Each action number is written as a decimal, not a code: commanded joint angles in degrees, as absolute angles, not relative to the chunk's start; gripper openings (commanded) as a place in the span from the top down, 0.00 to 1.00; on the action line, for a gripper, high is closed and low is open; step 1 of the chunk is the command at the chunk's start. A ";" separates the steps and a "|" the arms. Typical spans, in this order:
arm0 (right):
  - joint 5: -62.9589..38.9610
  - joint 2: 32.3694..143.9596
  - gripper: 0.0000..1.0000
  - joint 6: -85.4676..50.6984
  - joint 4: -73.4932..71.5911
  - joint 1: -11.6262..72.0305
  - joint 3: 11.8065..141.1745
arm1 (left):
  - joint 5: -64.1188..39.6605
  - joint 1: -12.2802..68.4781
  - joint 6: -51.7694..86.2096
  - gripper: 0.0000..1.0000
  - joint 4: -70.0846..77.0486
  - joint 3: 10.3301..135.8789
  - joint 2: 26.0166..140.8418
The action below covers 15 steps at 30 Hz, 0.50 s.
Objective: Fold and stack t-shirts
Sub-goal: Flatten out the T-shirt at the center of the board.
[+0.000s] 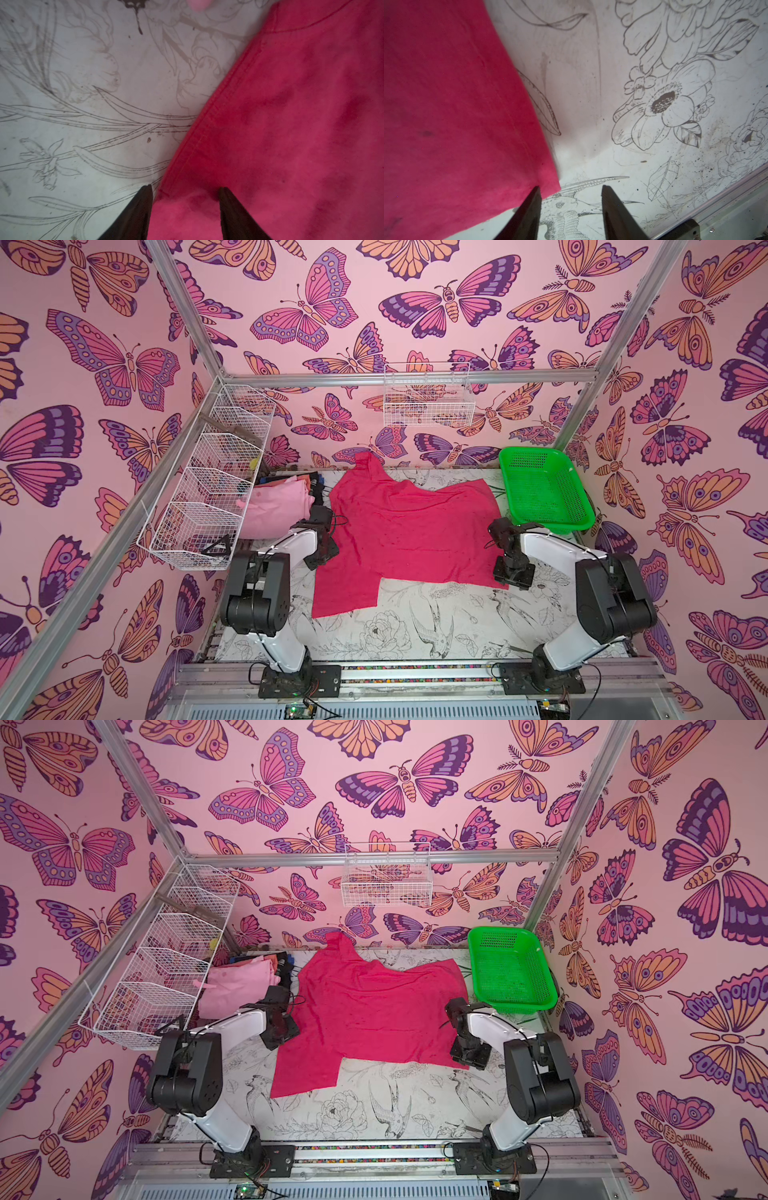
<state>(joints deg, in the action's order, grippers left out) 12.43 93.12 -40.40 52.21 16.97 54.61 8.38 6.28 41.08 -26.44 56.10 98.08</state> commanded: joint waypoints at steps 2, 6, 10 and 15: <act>12.47 93.04 0.49 -39.89 52.78 16.38 54.33 | 5.23 6.25 41.27 0.50 -24.62 54.45 100.10; 12.55 92.96 0.50 -39.99 52.83 16.30 54.23 | 5.01 6.18 41.54 0.63 -23.93 53.62 101.41; 12.67 92.71 0.50 -39.95 53.18 16.28 54.40 | 5.08 6.20 41.28 0.76 -23.82 53.68 101.69; 12.59 92.60 0.51 -40.44 53.35 16.17 54.06 | 4.32 6.29 41.03 0.89 -25.80 54.29 100.60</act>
